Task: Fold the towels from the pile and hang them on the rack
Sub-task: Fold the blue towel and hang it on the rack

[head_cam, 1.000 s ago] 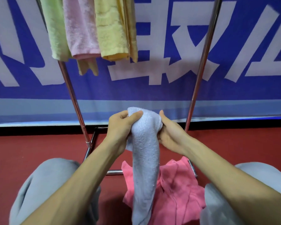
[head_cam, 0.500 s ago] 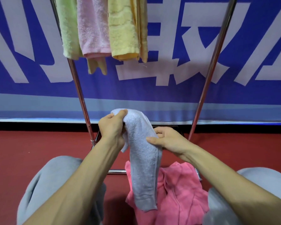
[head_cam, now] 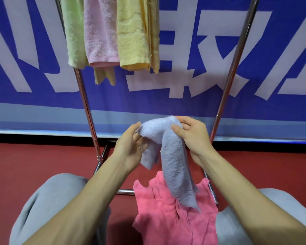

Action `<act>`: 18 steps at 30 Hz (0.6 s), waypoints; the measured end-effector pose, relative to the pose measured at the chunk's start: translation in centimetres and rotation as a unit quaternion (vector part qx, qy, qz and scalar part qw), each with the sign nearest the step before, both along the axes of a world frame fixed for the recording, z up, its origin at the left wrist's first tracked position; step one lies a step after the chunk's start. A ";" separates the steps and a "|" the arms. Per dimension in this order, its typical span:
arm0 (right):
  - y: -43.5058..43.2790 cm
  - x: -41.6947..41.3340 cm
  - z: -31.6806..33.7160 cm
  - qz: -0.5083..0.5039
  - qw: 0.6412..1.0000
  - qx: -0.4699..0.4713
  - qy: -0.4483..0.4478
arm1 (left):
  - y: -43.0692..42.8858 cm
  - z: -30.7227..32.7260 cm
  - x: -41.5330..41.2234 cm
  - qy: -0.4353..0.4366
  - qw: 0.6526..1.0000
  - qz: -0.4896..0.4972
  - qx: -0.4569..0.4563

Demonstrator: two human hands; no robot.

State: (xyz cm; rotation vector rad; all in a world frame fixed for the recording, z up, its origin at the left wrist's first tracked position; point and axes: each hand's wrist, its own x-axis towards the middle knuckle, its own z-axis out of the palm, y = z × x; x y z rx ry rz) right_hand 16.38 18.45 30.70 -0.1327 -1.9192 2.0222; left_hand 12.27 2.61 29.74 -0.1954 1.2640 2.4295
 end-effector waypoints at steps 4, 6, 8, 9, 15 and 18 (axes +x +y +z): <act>0.6 -0.1 0.9 -0.010 0.998 -0.055 -0.003 | 0.9 -1.5 0.2 0.075 0.986 -0.105 -0.104; 0.9 -0.1 0.8 -0.013 0.998 -0.067 -0.004 | 1.5 -1.8 1.0 0.094 0.973 -0.136 -0.160; 1.0 0.1 0.6 -0.003 0.997 -0.080 -0.005 | 1.9 -1.6 1.6 0.093 0.968 -0.168 -0.164; 1.0 0.3 0.5 0.005 0.997 -0.080 -0.006 | 2.0 -1.6 1.8 0.090 0.968 -0.181 -0.149; 2.1 1.1 0.9 0.017 0.998 -0.067 -0.010 | 2.2 -2.2 1.5 0.105 0.965 -0.203 -0.129; 2.0 1.0 0.6 0.039 0.994 -0.095 -0.025 | 2.2 -2.6 1.5 0.129 0.953 -0.228 -0.154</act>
